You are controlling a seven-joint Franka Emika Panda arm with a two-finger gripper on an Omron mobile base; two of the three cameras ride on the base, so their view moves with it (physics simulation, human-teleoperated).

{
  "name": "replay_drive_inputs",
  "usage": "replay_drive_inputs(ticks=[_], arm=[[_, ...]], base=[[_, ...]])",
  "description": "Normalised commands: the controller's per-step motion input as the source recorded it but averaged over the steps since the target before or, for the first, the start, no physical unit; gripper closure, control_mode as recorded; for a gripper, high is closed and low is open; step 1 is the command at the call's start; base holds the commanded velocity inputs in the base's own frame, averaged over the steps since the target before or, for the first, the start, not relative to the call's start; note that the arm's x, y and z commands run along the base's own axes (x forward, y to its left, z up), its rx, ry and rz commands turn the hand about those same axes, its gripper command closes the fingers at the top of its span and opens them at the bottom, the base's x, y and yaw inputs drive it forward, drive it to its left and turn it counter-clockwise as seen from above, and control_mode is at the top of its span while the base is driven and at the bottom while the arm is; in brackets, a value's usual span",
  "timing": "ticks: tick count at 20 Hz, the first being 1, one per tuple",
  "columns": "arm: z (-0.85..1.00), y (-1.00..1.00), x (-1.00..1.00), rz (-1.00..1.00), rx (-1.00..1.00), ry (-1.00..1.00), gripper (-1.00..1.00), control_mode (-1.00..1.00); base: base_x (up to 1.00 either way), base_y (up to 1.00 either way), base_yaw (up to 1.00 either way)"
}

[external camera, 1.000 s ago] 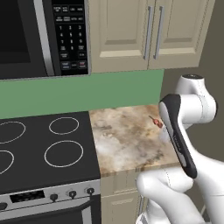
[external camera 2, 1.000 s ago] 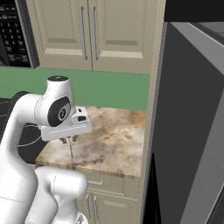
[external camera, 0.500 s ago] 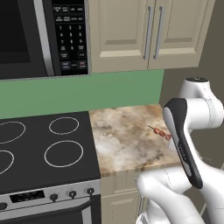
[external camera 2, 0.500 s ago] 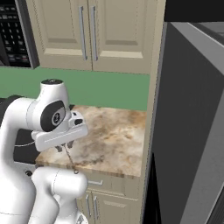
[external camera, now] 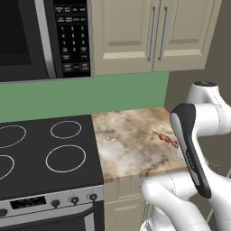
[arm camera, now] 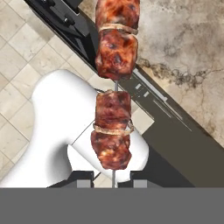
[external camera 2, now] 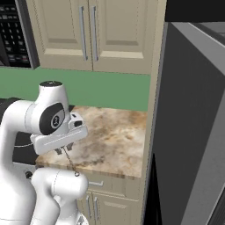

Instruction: Store the kebab skewer in the freezer for long-term storage. Close the freezer door after placing the cooked food.

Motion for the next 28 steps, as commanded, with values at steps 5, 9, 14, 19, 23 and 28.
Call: replay_drive_inputs(ticks=[5,9,14,19,23,28], arm=[[0.00,0.00,0.00,0.00,0.00,0.00,1.00,-1.00],[0.00,0.02,-0.05,0.00,0.00,0.00,1.00,-1.00],[0.00,0.00,0.00,0.00,0.00,0.00,1.00,1.00],[0.00,0.00,0.00,0.00,0.00,0.00,1.00,1.00],[0.00,0.00,0.00,0.00,0.00,0.00,1.00,1.00],[0.00,0.00,0.00,0.00,0.00,0.00,1.00,1.00]], base=[[0.00,0.00,0.00],[0.00,0.00,0.00],[-0.36,0.08,0.00],[-0.48,0.14,0.00],[-0.51,0.21,0.00],[-0.68,0.22,0.00]])
